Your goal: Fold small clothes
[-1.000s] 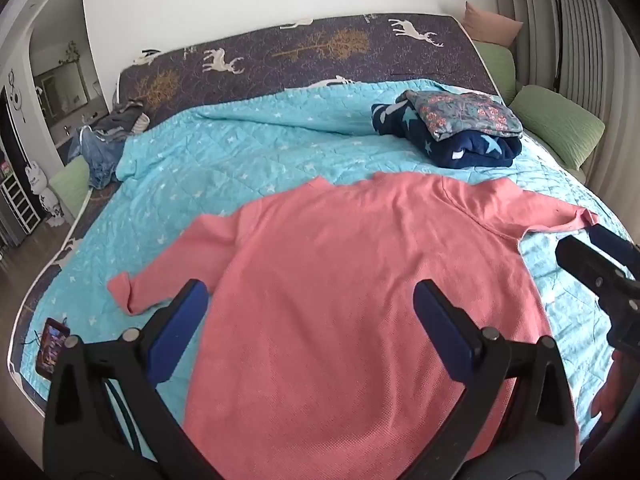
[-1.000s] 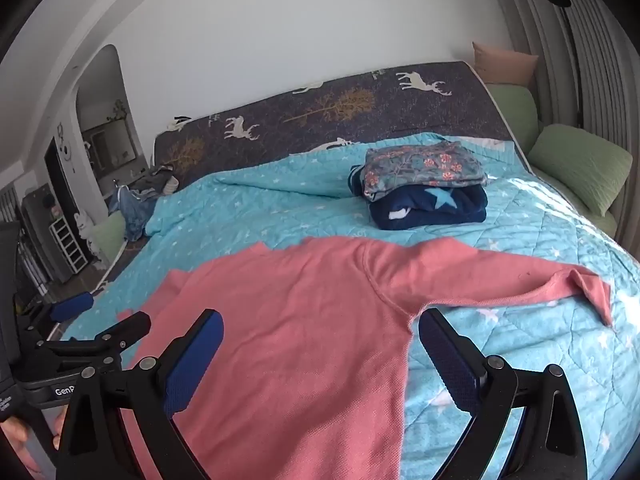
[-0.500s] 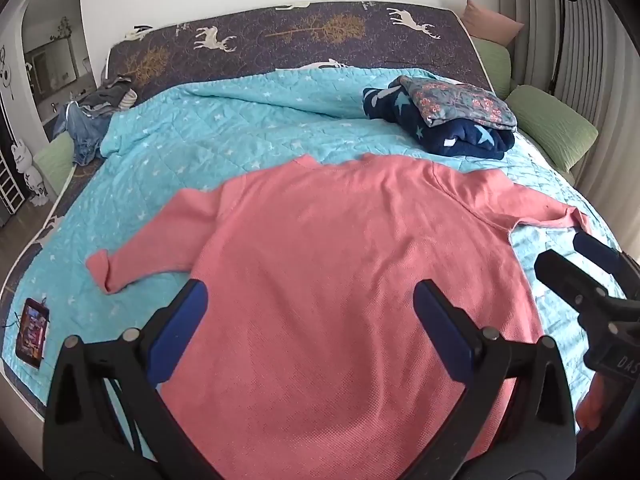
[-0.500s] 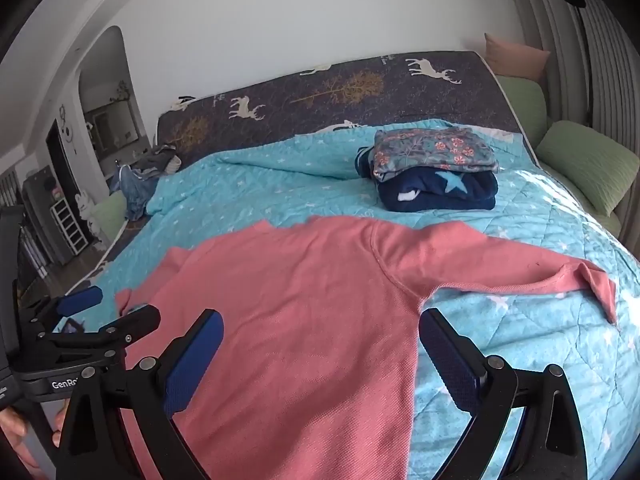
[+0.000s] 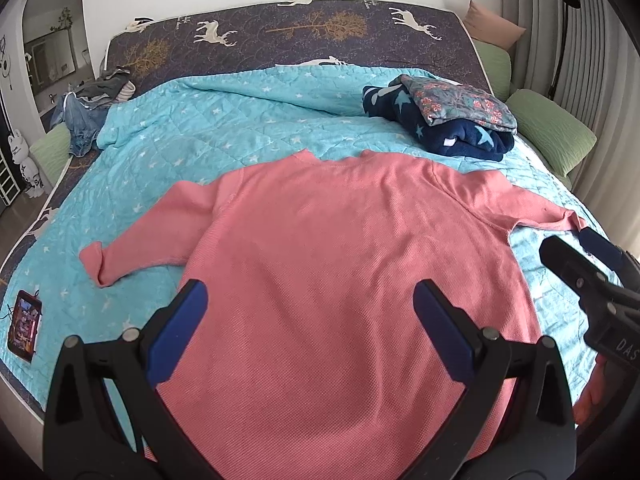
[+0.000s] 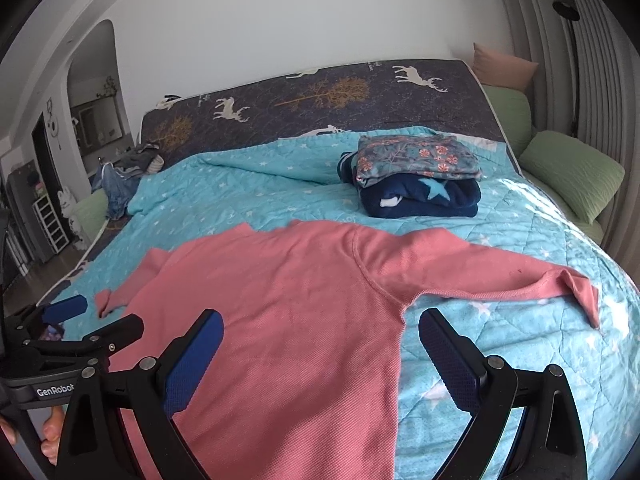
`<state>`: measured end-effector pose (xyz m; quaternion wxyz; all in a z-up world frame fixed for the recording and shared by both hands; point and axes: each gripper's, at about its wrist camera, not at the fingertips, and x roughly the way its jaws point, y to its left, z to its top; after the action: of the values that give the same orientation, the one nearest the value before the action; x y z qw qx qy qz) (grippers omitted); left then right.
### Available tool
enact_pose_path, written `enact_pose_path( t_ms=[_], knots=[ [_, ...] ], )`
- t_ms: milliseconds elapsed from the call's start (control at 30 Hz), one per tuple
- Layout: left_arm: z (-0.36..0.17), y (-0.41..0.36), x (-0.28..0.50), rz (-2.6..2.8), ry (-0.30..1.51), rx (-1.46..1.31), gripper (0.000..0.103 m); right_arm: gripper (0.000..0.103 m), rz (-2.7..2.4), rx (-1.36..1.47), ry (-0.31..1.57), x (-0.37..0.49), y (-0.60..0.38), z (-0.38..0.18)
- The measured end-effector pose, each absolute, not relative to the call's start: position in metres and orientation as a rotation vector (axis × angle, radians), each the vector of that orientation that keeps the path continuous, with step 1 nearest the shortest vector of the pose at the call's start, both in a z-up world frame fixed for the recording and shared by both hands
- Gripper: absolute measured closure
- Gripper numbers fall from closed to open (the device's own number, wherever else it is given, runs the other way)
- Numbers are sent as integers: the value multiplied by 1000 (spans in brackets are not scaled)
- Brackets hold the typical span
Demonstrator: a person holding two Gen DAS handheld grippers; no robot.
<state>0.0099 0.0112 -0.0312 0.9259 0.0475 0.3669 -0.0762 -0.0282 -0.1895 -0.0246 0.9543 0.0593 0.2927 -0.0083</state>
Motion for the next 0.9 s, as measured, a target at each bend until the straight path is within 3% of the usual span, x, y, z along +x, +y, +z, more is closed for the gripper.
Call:
enact_pose_path(
  t_ms=[900],
  knots=[
    [-39, 13, 18, -167, 781, 62, 1, 3, -32, 57, 640, -21, -184, -29]
  ],
)
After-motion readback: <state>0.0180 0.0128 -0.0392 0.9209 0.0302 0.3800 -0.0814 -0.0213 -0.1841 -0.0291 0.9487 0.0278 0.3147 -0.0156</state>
